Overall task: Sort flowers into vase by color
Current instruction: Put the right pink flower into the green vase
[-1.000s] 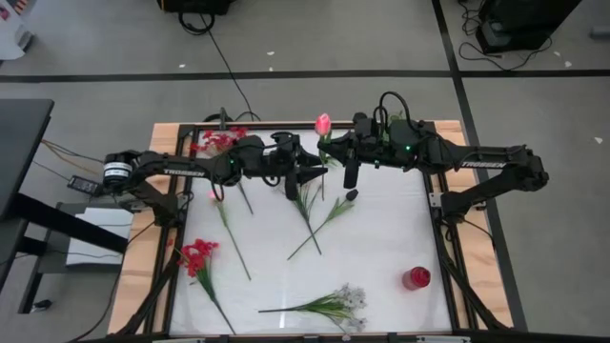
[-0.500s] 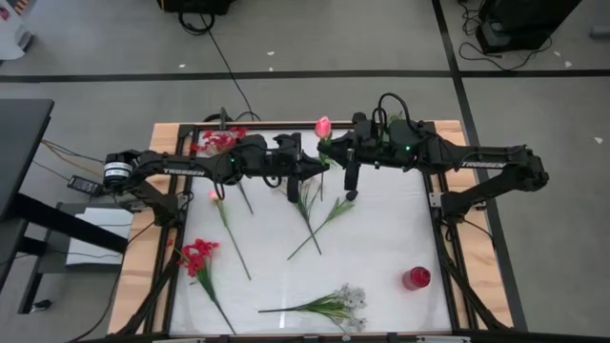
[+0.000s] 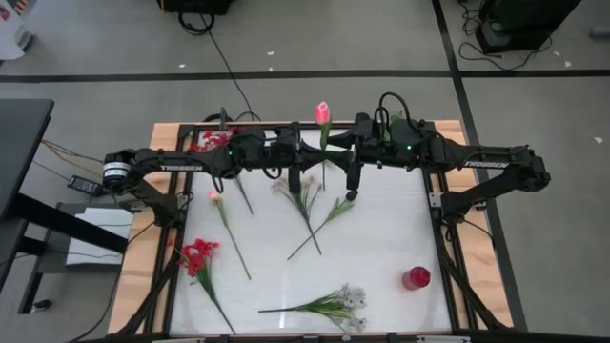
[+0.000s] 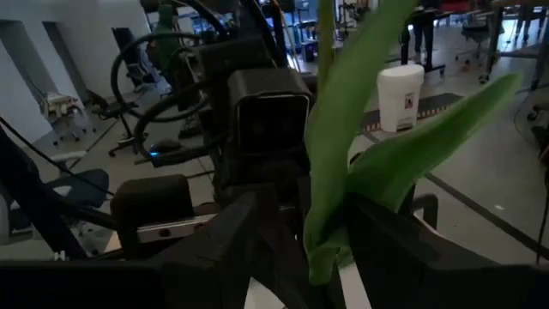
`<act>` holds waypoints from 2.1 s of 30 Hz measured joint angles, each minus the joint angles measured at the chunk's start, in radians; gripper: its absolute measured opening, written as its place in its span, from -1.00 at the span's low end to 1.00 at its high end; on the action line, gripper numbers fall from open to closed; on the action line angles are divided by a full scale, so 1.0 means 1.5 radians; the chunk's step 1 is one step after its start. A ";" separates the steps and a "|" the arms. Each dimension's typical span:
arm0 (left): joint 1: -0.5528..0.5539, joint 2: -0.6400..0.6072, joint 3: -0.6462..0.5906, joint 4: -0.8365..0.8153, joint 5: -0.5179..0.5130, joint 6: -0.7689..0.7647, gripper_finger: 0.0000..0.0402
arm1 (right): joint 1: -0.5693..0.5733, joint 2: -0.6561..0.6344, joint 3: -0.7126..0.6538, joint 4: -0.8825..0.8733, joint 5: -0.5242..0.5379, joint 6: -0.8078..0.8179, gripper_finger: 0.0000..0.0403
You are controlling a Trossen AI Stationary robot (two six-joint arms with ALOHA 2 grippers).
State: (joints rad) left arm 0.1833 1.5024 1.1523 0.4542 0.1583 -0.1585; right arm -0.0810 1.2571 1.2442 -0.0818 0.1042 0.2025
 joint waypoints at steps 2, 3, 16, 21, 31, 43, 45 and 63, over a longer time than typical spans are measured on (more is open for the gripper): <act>0.000 0.000 0.021 -0.032 0.007 0.014 -0.95 | 0.000 0.000 0.000 -0.001 0.006 0.000 -0.08; 0.000 0.000 0.031 -0.045 0.012 0.019 -0.95 | -0.001 0.000 0.000 -0.001 0.007 0.000 -0.09; -0.001 0.000 0.070 -0.097 0.015 0.033 -0.94 | -0.009 0.001 0.001 -0.005 -0.007 0.002 -0.53; -0.001 0.000 0.070 -0.114 0.009 0.032 -0.92 | -0.008 0.001 0.000 -0.007 0.041 0.010 -0.81; -0.002 0.002 0.067 -0.136 0.020 0.031 -0.91 | 0.009 -0.049 0.004 0.059 0.117 -0.001 -0.40; -0.003 0.001 0.068 -0.127 0.024 0.030 -0.90 | 0.032 -0.008 0.001 -0.012 0.083 0.051 0.05; -0.003 0.001 0.068 -0.125 0.025 0.027 -0.90 | 0.039 -0.009 0.001 -0.001 0.084 0.038 0.06; -0.001 0.000 0.069 -0.161 -0.029 0.008 -0.90 | 0.058 -0.059 0.000 -0.106 0.088 0.007 0.06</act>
State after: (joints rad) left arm 0.1814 1.5027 1.2556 0.2120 0.1147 -0.1460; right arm 0.0063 1.1689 1.2449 -0.2408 0.2357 0.2134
